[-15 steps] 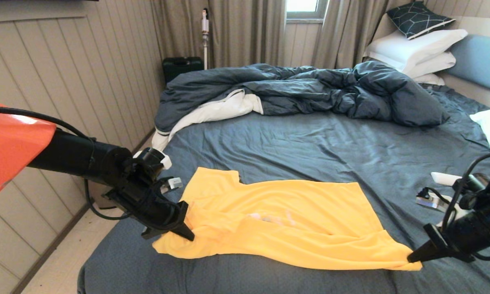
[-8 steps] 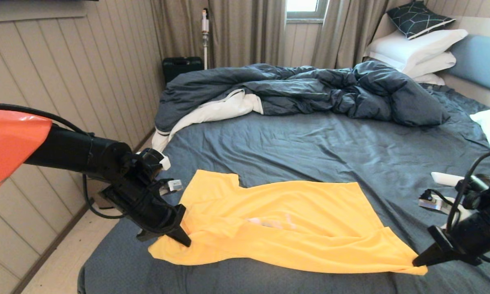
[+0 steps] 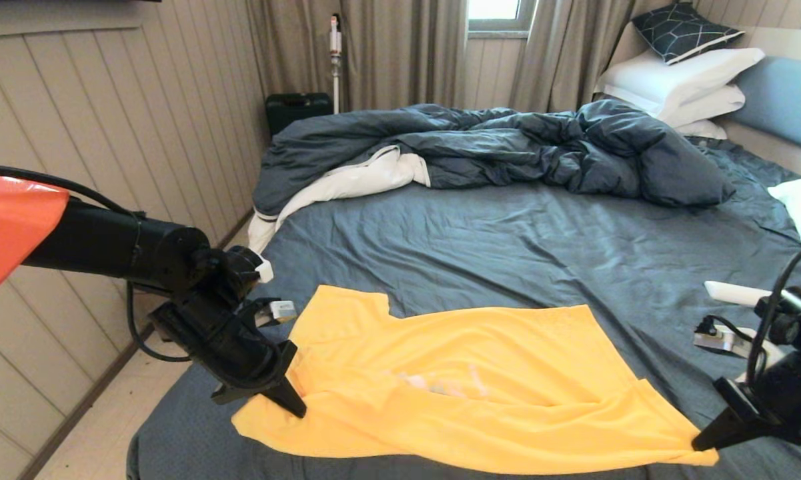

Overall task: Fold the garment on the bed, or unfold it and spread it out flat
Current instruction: Fold the yellow T-shirt

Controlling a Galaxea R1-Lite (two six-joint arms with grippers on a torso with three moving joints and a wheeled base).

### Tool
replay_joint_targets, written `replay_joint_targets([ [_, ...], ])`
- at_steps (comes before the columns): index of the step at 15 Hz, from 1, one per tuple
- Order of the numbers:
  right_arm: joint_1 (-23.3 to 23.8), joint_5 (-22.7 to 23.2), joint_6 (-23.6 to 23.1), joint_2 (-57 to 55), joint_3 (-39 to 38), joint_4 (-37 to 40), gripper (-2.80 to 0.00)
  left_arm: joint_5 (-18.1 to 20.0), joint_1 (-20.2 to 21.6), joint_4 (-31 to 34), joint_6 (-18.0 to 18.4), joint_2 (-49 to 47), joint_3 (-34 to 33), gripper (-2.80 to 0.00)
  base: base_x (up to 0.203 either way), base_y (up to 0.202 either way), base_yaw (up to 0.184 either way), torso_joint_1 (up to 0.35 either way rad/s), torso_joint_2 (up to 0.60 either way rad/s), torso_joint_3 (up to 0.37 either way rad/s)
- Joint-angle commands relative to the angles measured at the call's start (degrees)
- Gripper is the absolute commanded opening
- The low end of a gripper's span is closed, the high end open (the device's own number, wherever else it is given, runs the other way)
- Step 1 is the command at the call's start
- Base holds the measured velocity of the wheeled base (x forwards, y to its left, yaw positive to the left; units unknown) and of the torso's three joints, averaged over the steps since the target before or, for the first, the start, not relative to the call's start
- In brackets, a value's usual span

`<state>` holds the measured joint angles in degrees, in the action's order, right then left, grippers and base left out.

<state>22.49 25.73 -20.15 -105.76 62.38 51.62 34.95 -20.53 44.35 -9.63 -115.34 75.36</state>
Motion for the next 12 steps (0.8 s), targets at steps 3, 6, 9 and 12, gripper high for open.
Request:
replay_joint_targets([
  [3, 0.8, 0.1, -0.2, 0.4, -0.9, 0.5, -2.8, 1.7, -0.3, 2.7, 2.1, 0.5, -0.8, -2.8, 0.0, 0.0, 0.0, 0.0, 0.0, 0.0],
  [6, 0.7, -0.1, -0.6, -0.4, -0.9, 0.0, -2.8, 2.0, -0.3, 2.1, 2.2, -0.7, -0.8, -2.8, 0.0, 0.0, 0.0, 0.0, 0.0, 0.0],
  [9, 0.6, -0.1, -0.7, -1.7, -0.8, -0.7, -2.8, 2.0, -0.2, 1.5, 2.2, -1.6, -0.7, -2.8, 0.0, 0.0, 0.0, 0.0, 0.0, 0.0],
  [12, 0.4, -0.3, -0.6, -1.6, -2.6, -4.2, 0.0, 1.8, -0.2, 1.0, 2.4, -1.5, -1.3, 0.0, 0.0, 0.0, 0.0, 0.0, 0.0, 0.0],
])
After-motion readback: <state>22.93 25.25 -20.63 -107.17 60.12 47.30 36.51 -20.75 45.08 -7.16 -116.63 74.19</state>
